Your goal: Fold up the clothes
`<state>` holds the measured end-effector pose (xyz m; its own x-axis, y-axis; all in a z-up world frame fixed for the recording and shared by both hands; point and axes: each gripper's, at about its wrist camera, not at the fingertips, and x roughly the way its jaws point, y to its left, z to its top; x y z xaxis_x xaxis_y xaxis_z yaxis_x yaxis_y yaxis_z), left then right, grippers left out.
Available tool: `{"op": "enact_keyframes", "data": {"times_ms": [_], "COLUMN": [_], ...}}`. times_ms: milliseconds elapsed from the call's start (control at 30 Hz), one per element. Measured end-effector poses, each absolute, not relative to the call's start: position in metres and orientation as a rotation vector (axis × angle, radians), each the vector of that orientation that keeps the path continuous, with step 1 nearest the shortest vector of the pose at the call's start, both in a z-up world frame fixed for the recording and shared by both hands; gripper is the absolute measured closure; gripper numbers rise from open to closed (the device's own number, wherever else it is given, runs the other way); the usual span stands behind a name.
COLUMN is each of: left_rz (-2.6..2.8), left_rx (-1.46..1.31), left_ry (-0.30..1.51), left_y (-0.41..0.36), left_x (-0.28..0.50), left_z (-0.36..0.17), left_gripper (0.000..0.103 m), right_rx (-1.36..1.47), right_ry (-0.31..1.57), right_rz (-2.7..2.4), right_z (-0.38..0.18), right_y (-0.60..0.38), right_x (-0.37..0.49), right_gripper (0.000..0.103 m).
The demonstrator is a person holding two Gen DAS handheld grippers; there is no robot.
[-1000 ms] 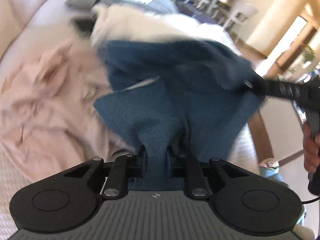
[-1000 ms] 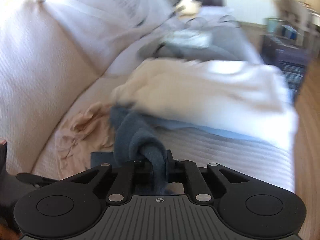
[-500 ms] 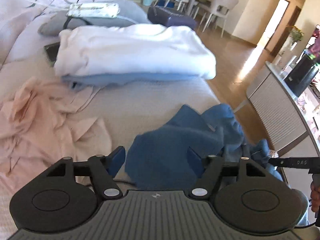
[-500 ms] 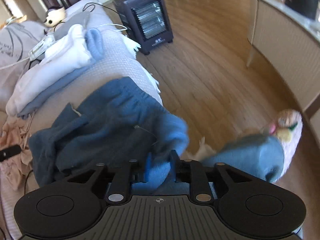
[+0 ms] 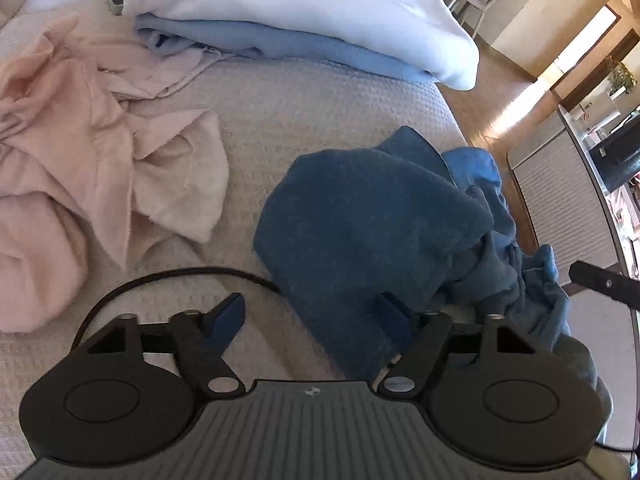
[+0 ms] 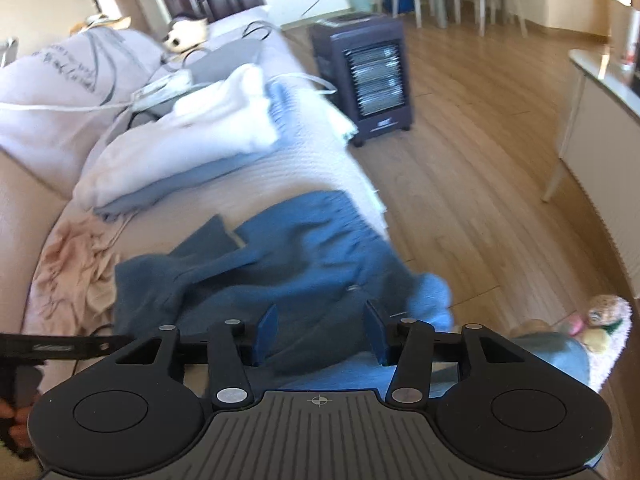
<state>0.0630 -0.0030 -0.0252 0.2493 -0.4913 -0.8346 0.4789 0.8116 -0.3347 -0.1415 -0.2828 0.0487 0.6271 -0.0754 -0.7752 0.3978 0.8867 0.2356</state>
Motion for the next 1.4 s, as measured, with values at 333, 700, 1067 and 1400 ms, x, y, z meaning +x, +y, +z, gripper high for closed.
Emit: {"op": "enact_keyframes", "data": {"times_ms": [333,700,1067,1400], "left_rz": [-0.678,-0.674,-0.700,-0.642], "left_rx": [-0.192,-0.202,-0.229,-0.106], "left_ry": [1.206,1.225,1.155,0.987], "left_y": [0.023,0.021,0.030,0.046], "left_x": [0.068,0.065,0.078,0.092], "left_z": [-0.030,-0.038,0.010,0.056], "left_gripper": [0.086,0.052,0.099,0.098], "right_rx": [0.436,0.342,0.351,0.329], "right_ry": [0.820,0.889,0.932,0.785], "right_rz": [-0.177,-0.192,-0.105,-0.209], "right_z": [0.046,0.004,-0.010,0.031], "right_y": [-0.277,-0.349,-0.340,-0.346], "right_x": [-0.093,-0.020,0.002,0.015], "right_gripper": [0.055,0.053,0.081,0.082]}}
